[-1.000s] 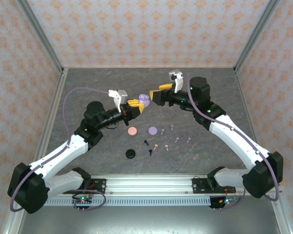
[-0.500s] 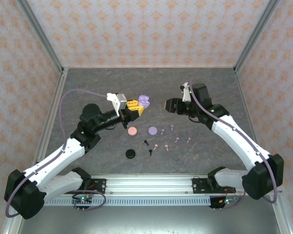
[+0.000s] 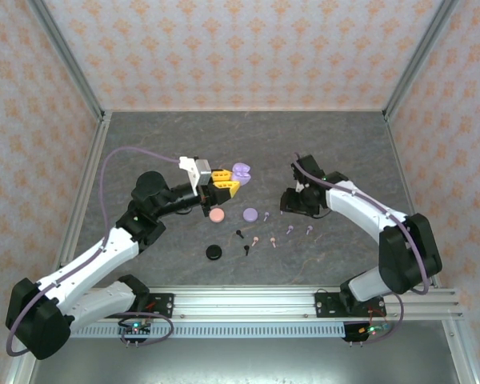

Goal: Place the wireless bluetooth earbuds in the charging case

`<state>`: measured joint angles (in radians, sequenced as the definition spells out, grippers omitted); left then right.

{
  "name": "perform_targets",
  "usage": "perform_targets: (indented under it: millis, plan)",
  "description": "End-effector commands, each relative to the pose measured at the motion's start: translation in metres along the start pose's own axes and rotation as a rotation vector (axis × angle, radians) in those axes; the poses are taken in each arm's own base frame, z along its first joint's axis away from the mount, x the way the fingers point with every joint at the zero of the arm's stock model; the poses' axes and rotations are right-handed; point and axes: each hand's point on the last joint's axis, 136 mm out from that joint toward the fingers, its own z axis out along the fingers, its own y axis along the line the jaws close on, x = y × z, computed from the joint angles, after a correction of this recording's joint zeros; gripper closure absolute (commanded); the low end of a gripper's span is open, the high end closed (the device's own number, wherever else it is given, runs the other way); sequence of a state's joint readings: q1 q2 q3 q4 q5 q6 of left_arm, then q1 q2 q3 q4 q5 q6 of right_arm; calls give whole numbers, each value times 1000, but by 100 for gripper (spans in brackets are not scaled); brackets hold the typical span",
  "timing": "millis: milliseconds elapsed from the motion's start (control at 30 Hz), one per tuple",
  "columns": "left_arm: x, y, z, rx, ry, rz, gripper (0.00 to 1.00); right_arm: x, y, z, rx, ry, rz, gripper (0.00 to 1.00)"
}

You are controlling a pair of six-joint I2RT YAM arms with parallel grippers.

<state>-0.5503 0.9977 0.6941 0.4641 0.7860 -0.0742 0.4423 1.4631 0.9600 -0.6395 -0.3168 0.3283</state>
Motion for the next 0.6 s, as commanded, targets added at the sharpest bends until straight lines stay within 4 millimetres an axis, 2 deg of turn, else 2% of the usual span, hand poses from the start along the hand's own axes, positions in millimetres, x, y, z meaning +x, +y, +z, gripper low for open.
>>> perform_targets:
  millis: [0, 200, 567]
  plan:
    - [-19, -8, 2, 33, -37, 57, 100, 24, -23, 9, 92, 61, 52, 56]
    - [-15, -4, 6, 27, -17, 49, 100, 39, -24, 27, 97, 104, 61, 58]
    - [-12, -3, 8, 24, -1, 39, 100, 44, -20, 45, 115, 130, 47, 60]
